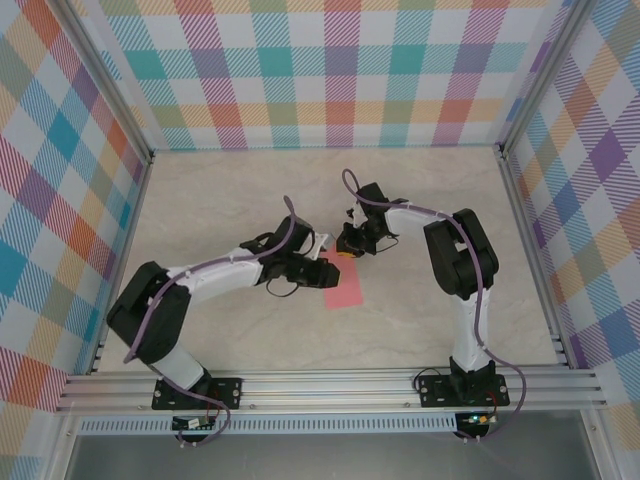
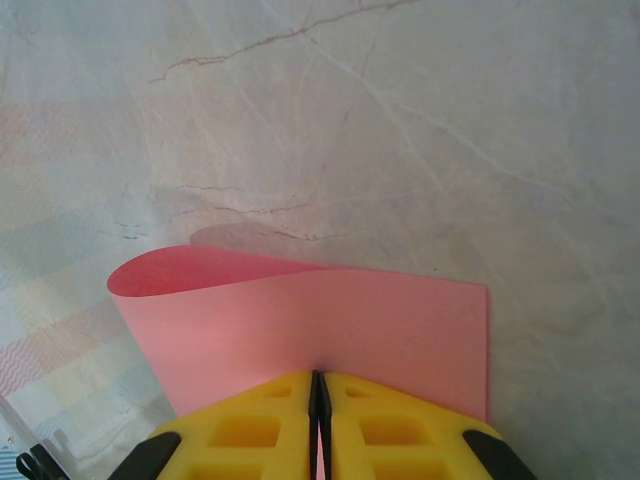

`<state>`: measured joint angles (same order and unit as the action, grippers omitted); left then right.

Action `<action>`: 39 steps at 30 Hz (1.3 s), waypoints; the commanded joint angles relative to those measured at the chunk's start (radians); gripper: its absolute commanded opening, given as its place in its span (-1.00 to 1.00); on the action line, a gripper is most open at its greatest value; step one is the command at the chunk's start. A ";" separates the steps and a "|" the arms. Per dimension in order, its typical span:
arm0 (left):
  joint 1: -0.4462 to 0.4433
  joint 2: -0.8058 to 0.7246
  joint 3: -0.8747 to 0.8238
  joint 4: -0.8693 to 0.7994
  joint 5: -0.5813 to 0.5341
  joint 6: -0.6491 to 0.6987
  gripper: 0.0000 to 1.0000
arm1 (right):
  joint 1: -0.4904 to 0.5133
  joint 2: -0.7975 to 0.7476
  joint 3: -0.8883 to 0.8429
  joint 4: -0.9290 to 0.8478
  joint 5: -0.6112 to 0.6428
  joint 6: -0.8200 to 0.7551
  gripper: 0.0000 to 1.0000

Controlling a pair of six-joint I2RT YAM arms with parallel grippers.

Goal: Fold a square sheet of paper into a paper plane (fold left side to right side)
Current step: Hold the square sheet of paper at the center of the table.

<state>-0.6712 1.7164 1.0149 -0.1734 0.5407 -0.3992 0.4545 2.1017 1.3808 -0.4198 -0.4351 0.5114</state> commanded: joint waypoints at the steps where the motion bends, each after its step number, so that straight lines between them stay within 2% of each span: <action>1: 0.005 0.084 0.037 0.008 0.014 0.011 -0.56 | 0.000 0.015 -0.012 -0.019 0.084 -0.016 -0.76; 11: 0.004 0.191 0.032 0.048 -0.017 -0.013 -0.60 | 0.001 -0.053 -0.015 0.007 0.071 -0.013 -0.74; 17: 0.001 0.200 -0.020 0.081 -0.027 -0.049 -0.62 | 0.001 -0.214 -0.060 0.006 0.116 -0.014 -0.74; 24: -0.002 0.195 -0.040 0.077 -0.045 -0.059 -0.63 | 0.005 -0.459 -0.298 0.005 0.122 0.002 -0.85; 28: -0.002 0.188 -0.037 0.068 -0.054 -0.059 -0.63 | 0.044 -0.555 -0.501 0.097 0.087 0.077 -0.88; 32: -0.005 0.184 -0.032 0.061 -0.054 -0.059 -0.64 | 0.090 -0.544 -0.580 0.176 0.069 0.127 -0.88; 39: -0.007 0.172 -0.020 0.049 -0.056 -0.056 -0.64 | 0.131 -0.440 -0.561 0.176 0.105 0.133 -0.87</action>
<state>-0.6720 1.8931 1.0103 -0.0727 0.5335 -0.4557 0.5732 1.6276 0.7940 -0.2661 -0.3397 0.6289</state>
